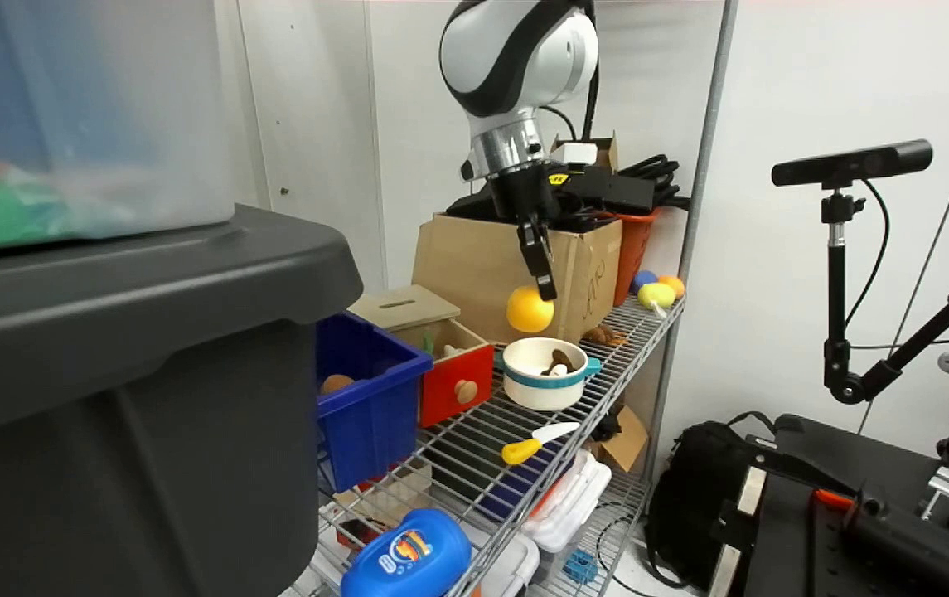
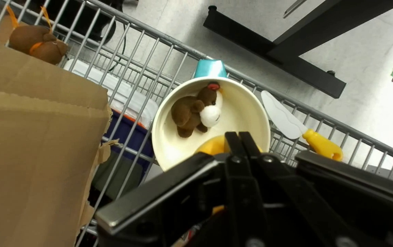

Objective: Pick up the yellow round plush toy from the bowl and put it in the open drawer toy

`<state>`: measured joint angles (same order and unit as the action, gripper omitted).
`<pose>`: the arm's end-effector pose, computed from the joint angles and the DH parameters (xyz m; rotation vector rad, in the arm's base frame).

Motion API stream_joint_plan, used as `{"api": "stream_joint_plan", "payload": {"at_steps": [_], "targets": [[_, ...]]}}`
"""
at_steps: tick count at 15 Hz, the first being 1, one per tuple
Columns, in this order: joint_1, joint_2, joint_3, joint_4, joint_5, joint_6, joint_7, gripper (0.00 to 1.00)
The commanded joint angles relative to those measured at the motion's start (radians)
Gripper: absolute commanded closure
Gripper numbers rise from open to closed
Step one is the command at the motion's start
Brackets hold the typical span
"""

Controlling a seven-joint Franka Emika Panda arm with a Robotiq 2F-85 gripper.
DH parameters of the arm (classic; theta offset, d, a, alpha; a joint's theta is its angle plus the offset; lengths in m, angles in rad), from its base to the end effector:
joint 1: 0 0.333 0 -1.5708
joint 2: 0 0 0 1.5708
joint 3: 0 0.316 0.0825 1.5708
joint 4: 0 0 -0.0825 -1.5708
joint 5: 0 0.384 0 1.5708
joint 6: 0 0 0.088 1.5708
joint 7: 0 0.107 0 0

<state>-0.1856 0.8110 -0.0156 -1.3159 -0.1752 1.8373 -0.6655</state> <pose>0.6934 -0.1533 0.2318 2.9522 0.8146 -0.5175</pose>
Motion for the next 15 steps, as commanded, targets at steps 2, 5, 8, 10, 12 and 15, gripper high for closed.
{"api": "stream_joint_plan", "payload": {"at_steps": [2,5,8,10,12,15], "targets": [[0.025,-0.008,-0.014,0.064,-0.041,-0.078,-0.001,0.99],[0.032,0.019,-0.013,0.138,-0.056,-0.114,-0.013,0.99],[0.038,0.044,-0.009,0.202,-0.063,-0.134,-0.025,0.99],[0.044,0.066,-0.006,0.247,-0.061,-0.142,-0.033,0.99],[0.052,0.093,-0.004,0.291,-0.059,-0.145,-0.039,0.99],[0.066,0.128,-0.002,0.344,-0.056,-0.154,-0.043,0.99]]}}
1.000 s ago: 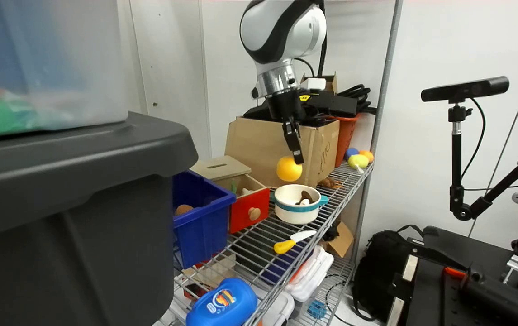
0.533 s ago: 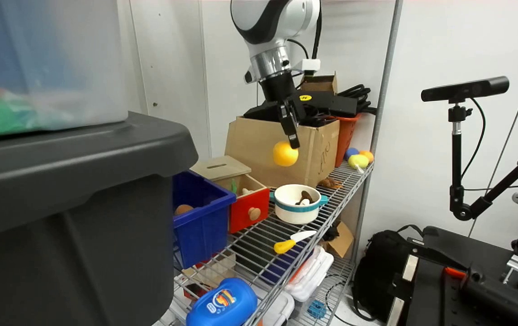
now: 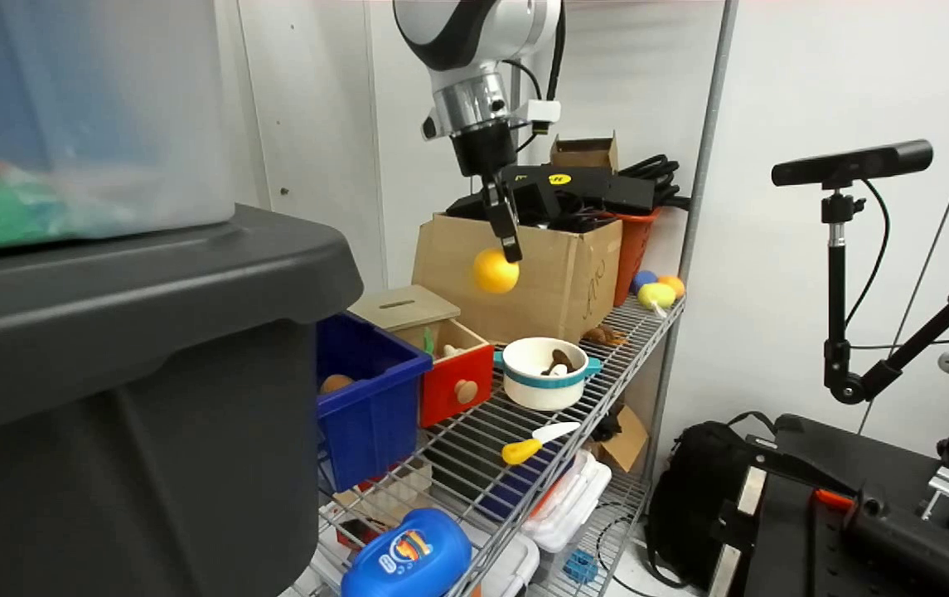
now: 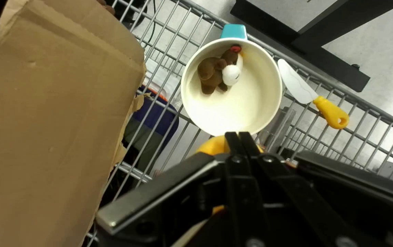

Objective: Pick up the yellow round plush toy from the bowl and put it in the open drawer toy

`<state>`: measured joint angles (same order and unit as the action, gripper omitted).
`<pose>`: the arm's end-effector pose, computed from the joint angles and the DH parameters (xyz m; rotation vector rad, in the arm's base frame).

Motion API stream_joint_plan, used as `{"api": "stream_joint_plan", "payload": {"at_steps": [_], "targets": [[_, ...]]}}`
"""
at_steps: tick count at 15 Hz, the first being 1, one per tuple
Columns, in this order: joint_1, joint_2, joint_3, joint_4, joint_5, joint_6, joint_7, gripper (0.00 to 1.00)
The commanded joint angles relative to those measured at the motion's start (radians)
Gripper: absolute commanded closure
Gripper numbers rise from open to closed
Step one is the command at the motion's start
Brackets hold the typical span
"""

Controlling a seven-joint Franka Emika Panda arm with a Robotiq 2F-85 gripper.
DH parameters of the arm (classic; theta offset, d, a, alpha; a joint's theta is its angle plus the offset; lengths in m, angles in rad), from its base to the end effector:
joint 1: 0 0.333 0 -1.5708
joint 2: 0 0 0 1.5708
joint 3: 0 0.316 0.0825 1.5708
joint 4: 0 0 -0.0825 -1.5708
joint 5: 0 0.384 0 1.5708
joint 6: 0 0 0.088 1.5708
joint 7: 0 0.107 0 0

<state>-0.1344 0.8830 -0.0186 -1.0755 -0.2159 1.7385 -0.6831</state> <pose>0.7356 -0.1288 0.2797 2.8634 0.8781 -0.4386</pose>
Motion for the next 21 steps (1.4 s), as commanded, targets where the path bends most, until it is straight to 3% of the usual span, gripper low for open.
{"api": "stream_joint_plan", "payload": {"at_steps": [1,8,9,11,19,20,21], "targets": [[0.022,0.071,0.001,0.122,-0.015,-0.061,-0.025,0.99],[0.070,0.142,0.004,0.229,-0.016,-0.129,-0.029,0.99],[0.073,0.148,0.003,0.239,-0.015,-0.136,-0.029,0.72],[0.078,0.159,0.002,0.263,-0.014,-0.159,-0.029,0.66],[0.078,0.172,-0.001,0.298,-0.008,-0.169,-0.045,0.06],[0.076,0.150,0.001,0.246,0.000,-0.144,-0.021,0.25],[0.076,0.150,0.001,0.248,0.000,-0.144,-0.022,0.16]]}}
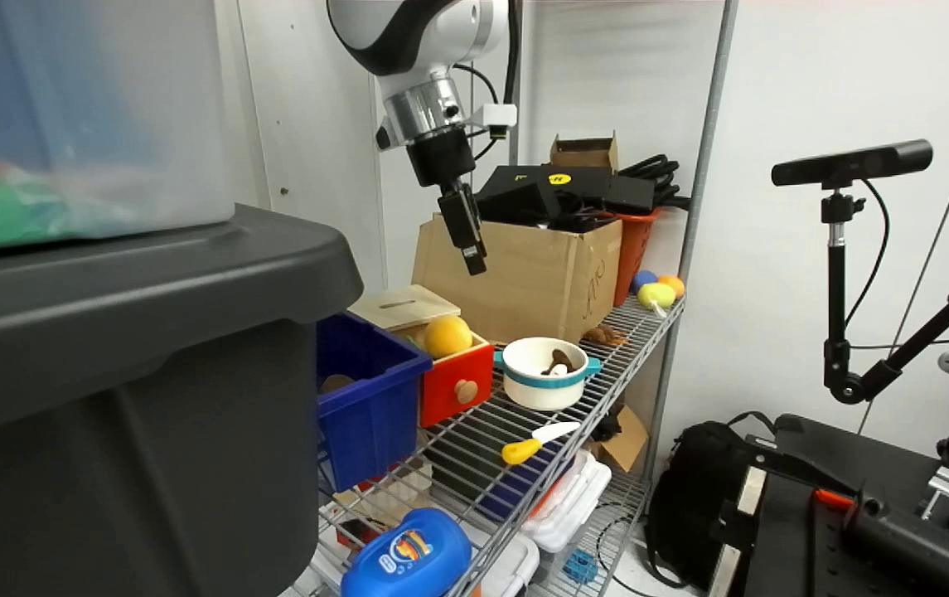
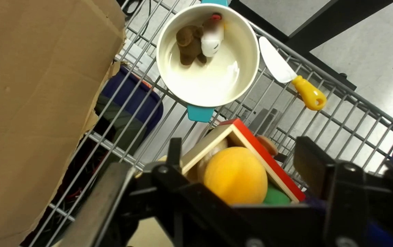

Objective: Pick up the yellow round plush toy from the bowl and put it in the open drawer toy

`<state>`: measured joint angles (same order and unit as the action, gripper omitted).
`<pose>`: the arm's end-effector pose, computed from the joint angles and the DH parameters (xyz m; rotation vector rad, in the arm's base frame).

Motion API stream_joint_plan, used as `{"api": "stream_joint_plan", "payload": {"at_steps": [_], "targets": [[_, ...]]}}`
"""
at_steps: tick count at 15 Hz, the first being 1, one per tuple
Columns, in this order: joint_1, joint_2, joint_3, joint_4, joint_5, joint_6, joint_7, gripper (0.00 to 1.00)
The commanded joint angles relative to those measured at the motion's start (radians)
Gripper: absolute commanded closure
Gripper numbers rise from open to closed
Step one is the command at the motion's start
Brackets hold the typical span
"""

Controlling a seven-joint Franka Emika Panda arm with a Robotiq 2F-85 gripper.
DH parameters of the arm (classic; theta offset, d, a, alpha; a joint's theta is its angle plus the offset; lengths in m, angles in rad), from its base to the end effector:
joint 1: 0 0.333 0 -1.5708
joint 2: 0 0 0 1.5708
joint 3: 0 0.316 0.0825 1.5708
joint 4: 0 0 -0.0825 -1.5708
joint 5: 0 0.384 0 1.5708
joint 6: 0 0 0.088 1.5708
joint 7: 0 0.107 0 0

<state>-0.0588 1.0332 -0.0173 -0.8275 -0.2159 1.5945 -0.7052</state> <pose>0.7594 -0.0749 0.2696 2.8226 0.9822 -0.5012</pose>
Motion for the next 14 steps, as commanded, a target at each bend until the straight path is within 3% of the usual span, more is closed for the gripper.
{"api": "stream_joint_plan", "payload": {"at_steps": [1,2,14], "targets": [[0.000,0.000,0.000,0.001,0.000,0.000,0.000,0.10],[0.000,0.000,0.000,0.002,0.000,0.000,-0.001,0.06],[0.000,0.000,0.000,0.003,0.000,0.000,-0.002,0.06]]}}
